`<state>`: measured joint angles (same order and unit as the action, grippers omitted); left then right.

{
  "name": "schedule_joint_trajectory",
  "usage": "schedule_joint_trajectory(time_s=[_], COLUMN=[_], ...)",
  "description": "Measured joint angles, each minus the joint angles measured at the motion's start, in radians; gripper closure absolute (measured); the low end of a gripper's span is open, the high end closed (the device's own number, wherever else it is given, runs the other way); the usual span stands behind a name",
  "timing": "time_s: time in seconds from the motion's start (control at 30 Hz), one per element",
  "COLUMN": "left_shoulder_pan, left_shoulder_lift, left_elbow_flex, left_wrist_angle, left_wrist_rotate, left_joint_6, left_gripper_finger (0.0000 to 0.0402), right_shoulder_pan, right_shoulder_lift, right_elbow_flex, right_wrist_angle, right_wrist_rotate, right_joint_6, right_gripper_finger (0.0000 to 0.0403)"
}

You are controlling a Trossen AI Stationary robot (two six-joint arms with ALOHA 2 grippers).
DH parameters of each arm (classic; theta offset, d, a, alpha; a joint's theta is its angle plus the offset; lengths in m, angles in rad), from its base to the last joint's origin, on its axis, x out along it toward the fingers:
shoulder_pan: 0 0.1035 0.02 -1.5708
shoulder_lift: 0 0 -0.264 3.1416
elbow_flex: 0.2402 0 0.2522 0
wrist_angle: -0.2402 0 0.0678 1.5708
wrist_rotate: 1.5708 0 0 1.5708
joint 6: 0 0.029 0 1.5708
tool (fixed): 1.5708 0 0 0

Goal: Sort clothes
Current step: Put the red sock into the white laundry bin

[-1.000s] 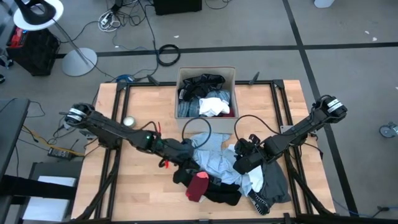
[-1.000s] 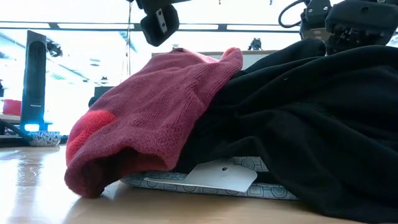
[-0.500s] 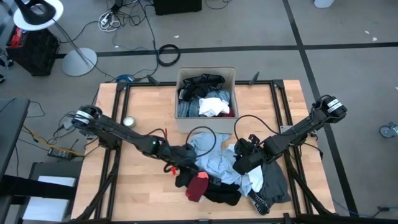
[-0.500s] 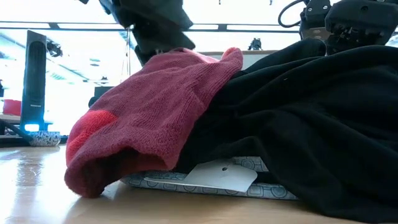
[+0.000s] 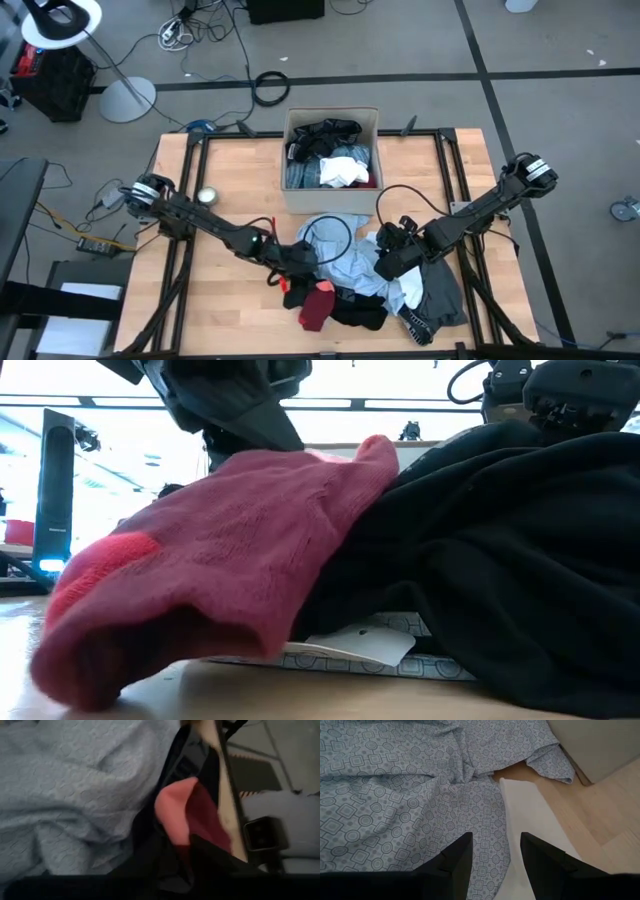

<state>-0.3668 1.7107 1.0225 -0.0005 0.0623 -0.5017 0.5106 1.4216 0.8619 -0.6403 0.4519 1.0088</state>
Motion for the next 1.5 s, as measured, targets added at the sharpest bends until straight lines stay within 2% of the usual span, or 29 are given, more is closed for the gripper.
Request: schedule_joint_trajectory(time_s=[0.17, 0.2, 0.5, 0.93, 1.27, 1.5], left_shoulder_pan=[0.0, 0.0, 0.048, 0.151, 0.153, 0.153], left_shoulder_lift=[0.0, 0.0, -0.041, -0.255, -0.26, -0.255], left_elbow_flex=[0.0, 0.0, 0.0, 0.0, 0.0, 0.0], left_wrist_angle=[0.074, 0.089, 0.119, 0.071, 0.067, 0.07], left_wrist_rotate=[0.037, 0.04, 0.045, 0.039, 0.029, 0.024], left_joint_6=[-0.003, -0.003, 0.005, 0.133, 0.135, 0.135], left_gripper_finger=[0.0384, 0.039, 0.0399, 0.0401, 0.0375, 0.0372], right_shoulder_pan=[0.0, 0.0, 0.0, 0.0, 0.0, 0.0], right_shoulder_lift=[0.0, 0.0, 0.0, 0.0, 0.0, 0.0], right_elbow_flex=[0.0, 0.0, 0.0, 0.0, 0.0, 0.0], right_wrist_angle=[0.0, 0.0, 0.0, 0.008, 0.041, 0.055], right_wrist_rotate=[0.0, 0.0, 0.0, 0.0, 0.0, 0.0], right_joint_6=[0.0, 0.0, 0.0, -0.008, -0.044, -0.044], right_gripper_finger=[0.0236, 0.0236, 0.0236, 0.0236, 0.0236, 0.0236])
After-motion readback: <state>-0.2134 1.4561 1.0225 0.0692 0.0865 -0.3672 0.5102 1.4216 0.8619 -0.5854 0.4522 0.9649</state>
